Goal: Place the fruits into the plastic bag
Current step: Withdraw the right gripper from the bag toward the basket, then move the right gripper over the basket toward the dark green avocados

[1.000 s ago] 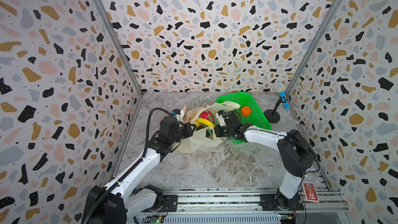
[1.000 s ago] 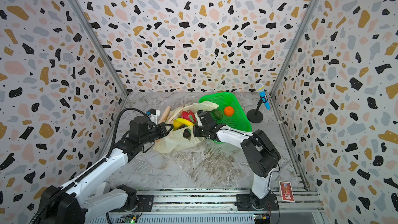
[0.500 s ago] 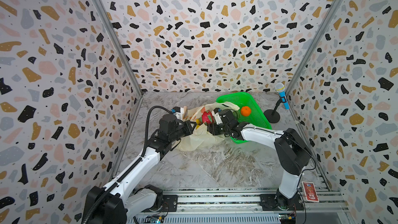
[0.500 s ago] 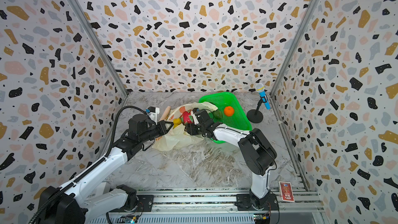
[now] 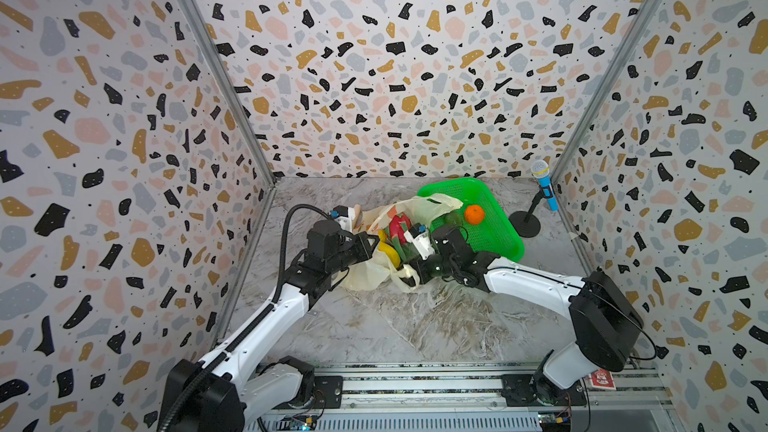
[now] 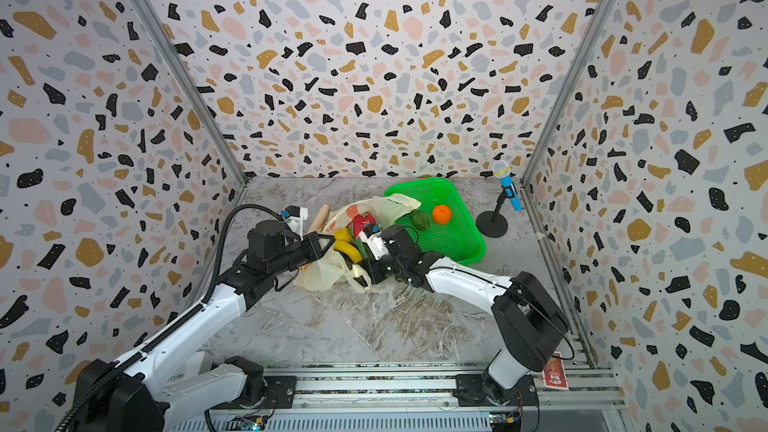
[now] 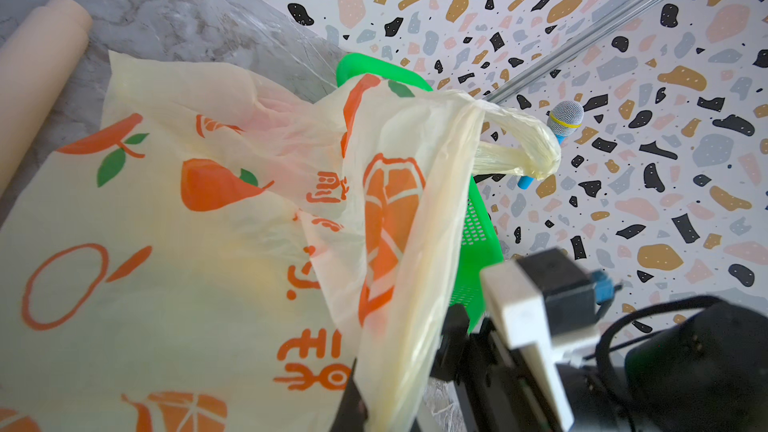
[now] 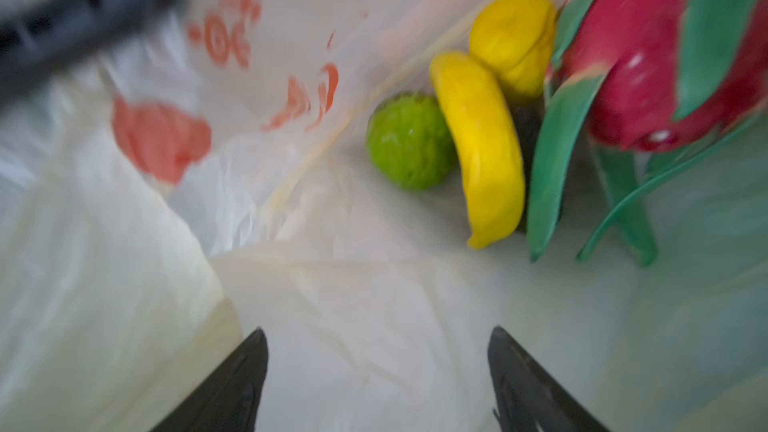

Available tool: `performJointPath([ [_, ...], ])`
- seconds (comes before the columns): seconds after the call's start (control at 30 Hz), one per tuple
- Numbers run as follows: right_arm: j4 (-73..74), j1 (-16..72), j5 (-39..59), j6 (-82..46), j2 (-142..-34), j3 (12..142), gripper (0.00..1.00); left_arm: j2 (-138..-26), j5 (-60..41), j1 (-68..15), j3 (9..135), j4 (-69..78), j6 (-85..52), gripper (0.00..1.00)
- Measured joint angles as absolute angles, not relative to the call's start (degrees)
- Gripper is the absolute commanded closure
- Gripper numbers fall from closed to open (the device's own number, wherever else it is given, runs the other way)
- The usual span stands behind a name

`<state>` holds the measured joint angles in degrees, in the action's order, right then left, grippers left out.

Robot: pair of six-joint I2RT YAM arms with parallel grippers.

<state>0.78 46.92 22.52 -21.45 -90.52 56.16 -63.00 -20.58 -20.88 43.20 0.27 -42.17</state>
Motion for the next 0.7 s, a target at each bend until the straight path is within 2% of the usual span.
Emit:
performJointPath([
  [0.13, -2.2, 47.9, 20.8, -19.4, -87.6, 51.9, 0.16, -63.1, -20.6, -20.9, 43.1, 0.3, -42.2, 1.00],
  [0.27, -3.0, 44.9, 17.4, -18.5, -80.8, 49.4, 0.16, -63.1, -20.6, -20.9, 43.1, 0.3, -42.2, 1.00],
  [0.47, -0.9, 38.3, 10.7, -18.5, -70.4, 48.7, 0.15, -63.1, -20.6, -20.9, 43.0, 0.4, -42.2, 1.00],
  [0.7, 0.9, 25.9, 5.1, -26.0, -69.1, 47.9, 0.15, -63.1, -22.2, -21.1, 41.7, 1.9, -42.5, 1.00],
])
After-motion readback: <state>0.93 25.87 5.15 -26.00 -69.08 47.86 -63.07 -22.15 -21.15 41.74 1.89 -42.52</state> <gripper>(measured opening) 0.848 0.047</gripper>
